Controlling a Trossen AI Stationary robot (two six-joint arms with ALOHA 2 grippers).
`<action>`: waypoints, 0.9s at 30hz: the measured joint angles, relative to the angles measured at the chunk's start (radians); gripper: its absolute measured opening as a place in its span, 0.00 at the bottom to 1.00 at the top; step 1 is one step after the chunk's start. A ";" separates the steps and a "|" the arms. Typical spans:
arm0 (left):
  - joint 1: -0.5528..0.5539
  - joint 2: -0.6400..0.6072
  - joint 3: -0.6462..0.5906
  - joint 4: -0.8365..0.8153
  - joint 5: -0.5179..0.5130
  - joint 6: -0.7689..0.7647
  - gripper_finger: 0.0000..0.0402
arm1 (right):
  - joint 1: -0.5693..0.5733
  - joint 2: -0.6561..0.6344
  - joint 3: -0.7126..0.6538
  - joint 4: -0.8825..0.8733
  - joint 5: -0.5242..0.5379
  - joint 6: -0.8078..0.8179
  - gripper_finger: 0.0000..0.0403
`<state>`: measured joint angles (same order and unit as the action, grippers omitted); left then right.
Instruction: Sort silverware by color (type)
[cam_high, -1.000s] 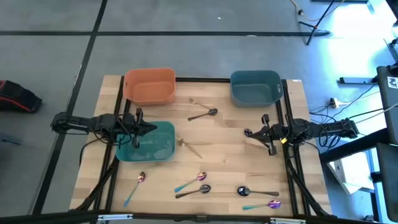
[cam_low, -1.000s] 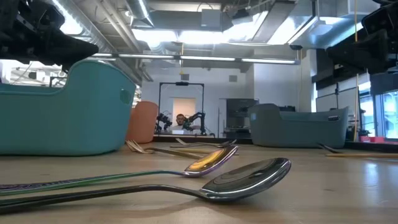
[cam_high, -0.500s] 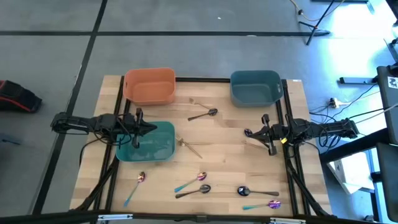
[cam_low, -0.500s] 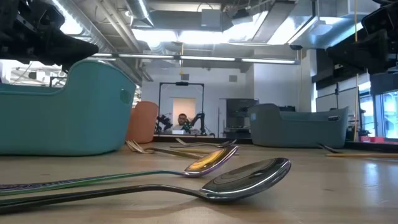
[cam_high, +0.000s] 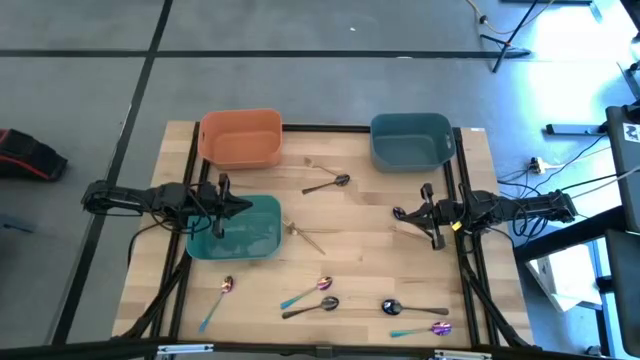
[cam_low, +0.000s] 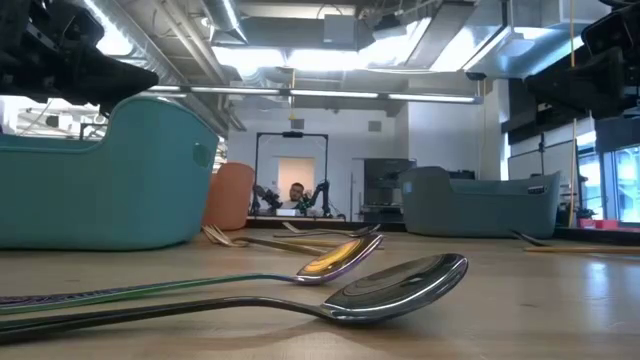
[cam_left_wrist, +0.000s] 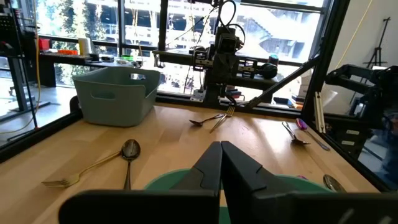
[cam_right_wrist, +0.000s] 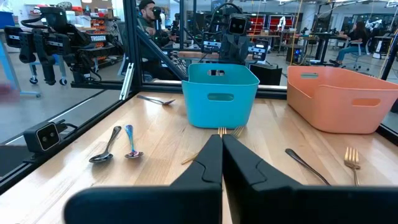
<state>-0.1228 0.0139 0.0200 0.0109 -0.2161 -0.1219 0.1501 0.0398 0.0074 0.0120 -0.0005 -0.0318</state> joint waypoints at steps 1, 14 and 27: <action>0.000 0.000 0.000 0.000 0.000 0.000 0.01 | 0.000 0.000 0.000 0.000 0.000 0.000 0.00; 0.001 0.000 0.000 0.023 -0.128 0.100 0.01 | 0.000 0.000 0.000 0.006 0.000 0.033 0.00; 0.001 0.000 0.000 0.258 -0.188 0.101 0.01 | 0.000 0.000 0.000 0.098 0.136 0.103 0.00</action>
<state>-0.1219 0.0136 0.0201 0.2687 -0.4040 -0.0208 0.1501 0.0397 0.0071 0.1096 0.1359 0.0710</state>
